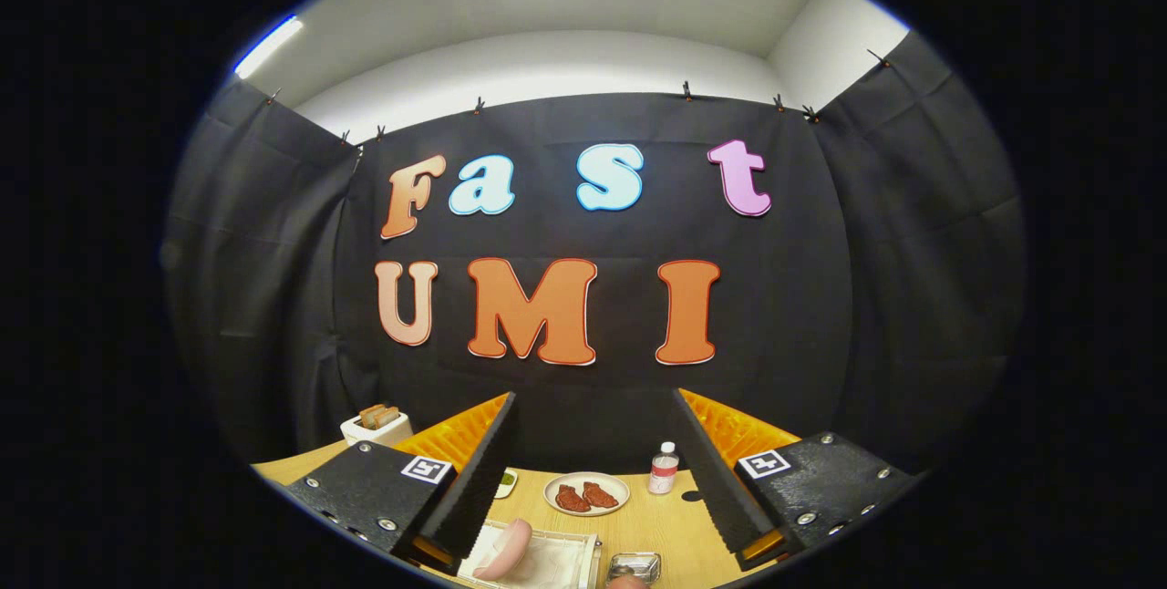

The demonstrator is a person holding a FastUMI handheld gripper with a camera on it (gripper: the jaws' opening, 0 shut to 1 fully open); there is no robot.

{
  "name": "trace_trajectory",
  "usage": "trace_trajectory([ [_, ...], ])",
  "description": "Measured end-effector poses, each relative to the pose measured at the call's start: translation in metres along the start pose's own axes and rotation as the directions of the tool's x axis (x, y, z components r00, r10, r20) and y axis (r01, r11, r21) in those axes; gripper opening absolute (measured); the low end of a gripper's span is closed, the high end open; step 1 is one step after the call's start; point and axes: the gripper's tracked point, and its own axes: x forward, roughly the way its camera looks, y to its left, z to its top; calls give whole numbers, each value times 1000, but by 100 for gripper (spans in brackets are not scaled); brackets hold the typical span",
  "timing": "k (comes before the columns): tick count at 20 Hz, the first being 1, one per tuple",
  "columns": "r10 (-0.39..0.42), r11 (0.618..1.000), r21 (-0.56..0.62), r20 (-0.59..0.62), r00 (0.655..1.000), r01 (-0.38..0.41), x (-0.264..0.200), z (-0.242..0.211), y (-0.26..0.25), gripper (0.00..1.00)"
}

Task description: Take the plate from the dish rack, then take the spoon from the basket and place it into the plate.

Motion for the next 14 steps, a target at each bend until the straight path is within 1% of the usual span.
trace_trajectory([
  [5,6,1000,14,-137,991,-4,6,-36,9,98],
  [7,16,1000,17,-196,981,-13,7,-52,15,98],
  [9,44,999,32,-268,962,-36,9,-74,25,98],
  [11,92,995,66,-366,926,-73,7,-102,42,99],
  [13,117,993,85,-473,873,-87,5,-133,53,99],
  [14,124,992,86,-525,842,-92,3,-148,57,97],
])
